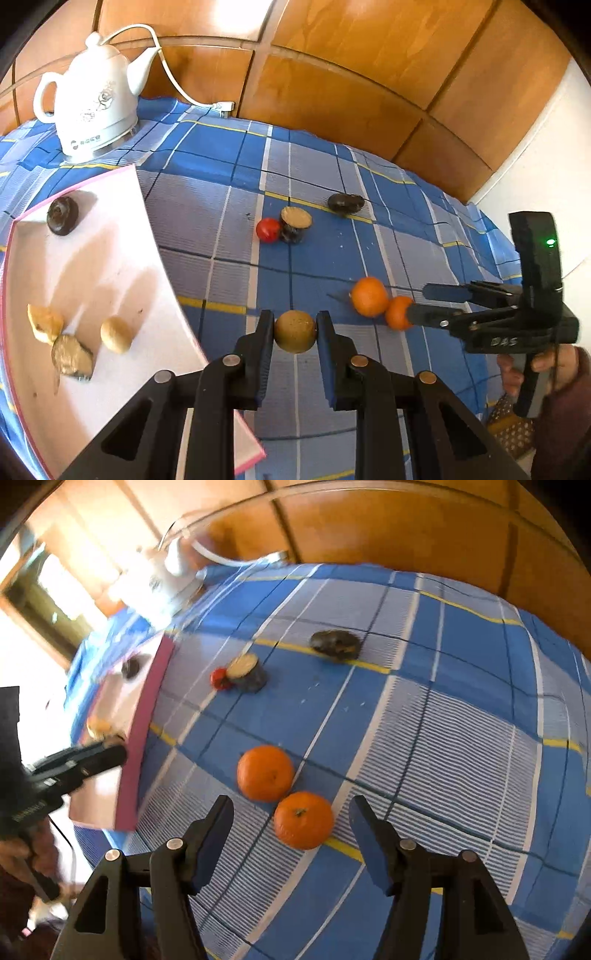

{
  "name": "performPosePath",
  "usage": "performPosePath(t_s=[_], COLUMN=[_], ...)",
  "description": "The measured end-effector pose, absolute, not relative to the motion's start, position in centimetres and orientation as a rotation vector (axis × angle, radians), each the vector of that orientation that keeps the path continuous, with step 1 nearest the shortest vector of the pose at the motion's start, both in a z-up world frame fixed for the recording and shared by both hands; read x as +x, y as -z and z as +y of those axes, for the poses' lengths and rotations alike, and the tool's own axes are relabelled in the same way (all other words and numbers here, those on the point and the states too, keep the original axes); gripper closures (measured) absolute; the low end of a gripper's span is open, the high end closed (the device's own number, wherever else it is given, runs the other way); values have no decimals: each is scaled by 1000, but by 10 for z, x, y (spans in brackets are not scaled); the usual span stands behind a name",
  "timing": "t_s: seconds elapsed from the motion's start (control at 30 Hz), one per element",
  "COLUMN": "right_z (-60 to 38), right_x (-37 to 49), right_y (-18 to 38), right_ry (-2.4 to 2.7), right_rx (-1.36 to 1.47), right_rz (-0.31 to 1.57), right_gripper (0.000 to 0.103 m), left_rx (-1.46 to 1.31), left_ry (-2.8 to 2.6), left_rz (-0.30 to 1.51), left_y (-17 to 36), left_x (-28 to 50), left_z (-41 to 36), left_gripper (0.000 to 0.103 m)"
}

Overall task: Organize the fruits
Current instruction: 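Close the left gripper on the brown round fruit and lift it, then carry the brown fruit over the tray and open the left gripper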

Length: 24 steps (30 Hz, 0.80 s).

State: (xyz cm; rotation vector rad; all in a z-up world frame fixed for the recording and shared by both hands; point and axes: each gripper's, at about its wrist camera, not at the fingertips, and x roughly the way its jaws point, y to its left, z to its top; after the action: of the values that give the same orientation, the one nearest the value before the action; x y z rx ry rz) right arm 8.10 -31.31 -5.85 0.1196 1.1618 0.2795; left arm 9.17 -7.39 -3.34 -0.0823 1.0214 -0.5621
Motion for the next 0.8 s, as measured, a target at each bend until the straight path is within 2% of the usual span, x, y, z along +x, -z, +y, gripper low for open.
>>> performPosePath(t_s=[0.3,0.33,0.37,0.8], right_z=[-303,-300,-298,-285], right_x=[83,83,83,84], right_y=[80,82,83,87], right_ry=[-230,-232,-226,-207], right_rx=[-4,-26,-47,-113], right_rz=[1206,1204,1204,1184], right_gripper=[39,44,62,63], left_rx=[-108,-111,-112,-212], left_ry=[567,567,566,436], left_rz=[1006,1004,1002,967], left_y=[31,31,31,35], left_x=[74,72,71,67], left_z=[-60,-58,-57,8], left_gripper=[80,80,80,80])
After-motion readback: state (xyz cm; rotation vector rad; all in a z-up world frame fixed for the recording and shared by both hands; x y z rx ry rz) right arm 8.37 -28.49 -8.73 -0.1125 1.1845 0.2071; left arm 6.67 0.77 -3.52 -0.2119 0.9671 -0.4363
